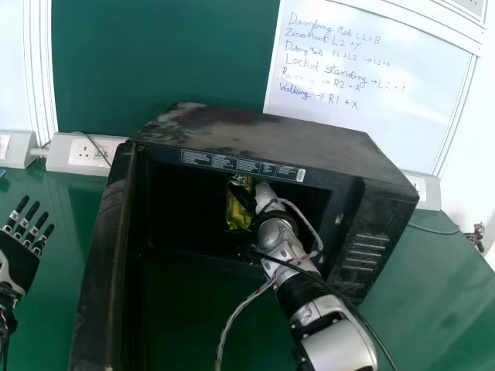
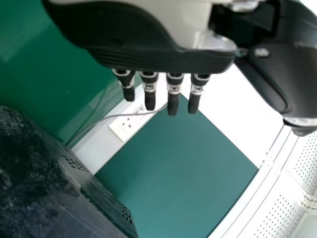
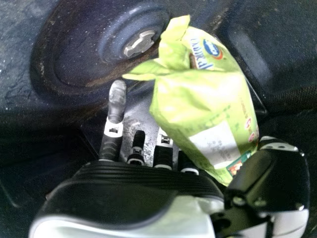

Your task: Put biscuit inside oven

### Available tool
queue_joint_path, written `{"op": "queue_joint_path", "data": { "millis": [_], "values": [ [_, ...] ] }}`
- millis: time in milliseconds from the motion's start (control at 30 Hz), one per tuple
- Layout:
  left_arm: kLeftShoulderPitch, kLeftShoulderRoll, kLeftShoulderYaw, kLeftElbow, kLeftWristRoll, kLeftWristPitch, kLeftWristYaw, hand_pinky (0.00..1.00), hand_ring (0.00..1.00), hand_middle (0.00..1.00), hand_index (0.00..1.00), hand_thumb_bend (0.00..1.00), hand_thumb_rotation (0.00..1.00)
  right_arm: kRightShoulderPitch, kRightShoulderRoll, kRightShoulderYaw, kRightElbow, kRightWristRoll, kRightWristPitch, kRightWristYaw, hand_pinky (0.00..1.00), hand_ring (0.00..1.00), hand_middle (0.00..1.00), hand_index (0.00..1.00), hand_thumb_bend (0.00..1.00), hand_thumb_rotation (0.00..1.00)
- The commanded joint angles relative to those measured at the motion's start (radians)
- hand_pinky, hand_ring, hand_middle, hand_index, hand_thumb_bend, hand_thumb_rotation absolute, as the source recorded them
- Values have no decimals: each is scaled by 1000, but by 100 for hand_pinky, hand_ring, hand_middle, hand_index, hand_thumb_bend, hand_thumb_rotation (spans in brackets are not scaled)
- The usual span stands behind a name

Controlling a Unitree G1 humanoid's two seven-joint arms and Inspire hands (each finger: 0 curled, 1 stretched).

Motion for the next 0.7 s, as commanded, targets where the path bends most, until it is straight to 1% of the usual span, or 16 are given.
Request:
{"op": "queue_joint_path", "data": {
  "millis": [0, 33, 67, 100, 133, 167, 200, 267, 333, 367, 433, 467, 567, 600, 633, 667],
  "values": [
    [3, 5, -11, 3, 4, -9, -12, 100, 100, 100, 100, 44, 27, -23, 1, 0, 6, -1, -19, -21, 26, 39, 47, 56, 51, 0],
    [2, 4, -11, 3, 4, -10, -9, 100, 100, 100, 100, 44, 27, -18, -1, 8, 6, -7, -27, -19, 24, 40, 49, 53, 51, 0],
    [1, 4, -11, 3, 6, -10, -5, 100, 100, 100, 100, 44, 27, -14, -2, 6, 2, -2, -35, -13, 23, 41, 50, 64, 52, 0],
    [-1, 4, -11, 0, 0, -6, 7, 100, 100, 100, 100, 44, 27, -13, -7, 12, -7, -2, -35, 11, 23, 41, 50, 71, 53, 0],
    [-1, 5, -11, 0, -1, -4, 11, 100, 100, 100, 100, 45, 27, -16, -10, 14, -7, 0, -31, 37, 28, 42, 49, 70, 54, 0],
    [-2, 5, -10, 1, -4, -3, 15, 100, 100, 100, 100, 44, 27, -19, -13, 20, -11, -1, -28, 57, 35, 51, 57, 72, 65, 9],
    [-2, 4, -9, 7, -6, -6, 7, 100, 100, 100, 100, 44, 27, -19, -17, 23, -17, -1, -27, 80, 37, 51, 58, 73, 74, 17],
    [-2, 9, -10, 13, -1, -6, -1, 100, 100, 100, 100, 45, 26, -20, -28, 47, -26, -15, -33, 132, 42, 56, 63, 73, 80, 27],
    [-3, 10, -11, 17, 4, -8, -6, 100, 100, 100, 100, 46, 26, -19, -34, 61, -38, -22, -29, 164, 33, 45, 56, 78, 85, 32],
    [-3, 10, -10, 18, 4, -8, -7, 100, 100, 100, 100, 46, 26, -16, -36, 62, -52, -21, -23, 178, 30, 42, 53, 79, 86, 34],
    [-3, 12, -10, 21, 6, -8, -11, 100, 100, 100, 100, 47, 26, -8, -42, 74, -82, -30, -10, 204, 34, 48, 59, 82, 88, 38],
    [-4, 13, -10, 23, 7, -7, -8, 100, 100, 100, 100, 47, 26, -1, -46, 78, -103, -32, -8, 221, 34, 47, 58, 85, 89, 39],
    [-9, 12, -9, 32, 6, -10, -11, 100, 100, 100, 100, 48, 24, 29, -59, 82, -180, -32, 7, 258, 26, 36, 49, 87, 89, 40],
    [-10, 14, -9, 35, 8, -9, -12, 100, 100, 100, 100, 49, 24, 39, -63, 87, -209, -37, 20, 270, 26, 37, 49, 88, 89, 39],
    [-12, 14, -8, 39, 7, -9, -12, 100, 100, 100, 100, 49, 25, 53, -65, 83, -242, -33, 32, 277, 36, 49, 59, 89, 89, 40],
    [-13, 16, -9, 43, 10, -11, -18, 100, 100, 100, 100, 50, 24, 68, -68, 81, -280, -31, 48, 286, 34, 47, 57, 88, 89, 38]
  ]
}}
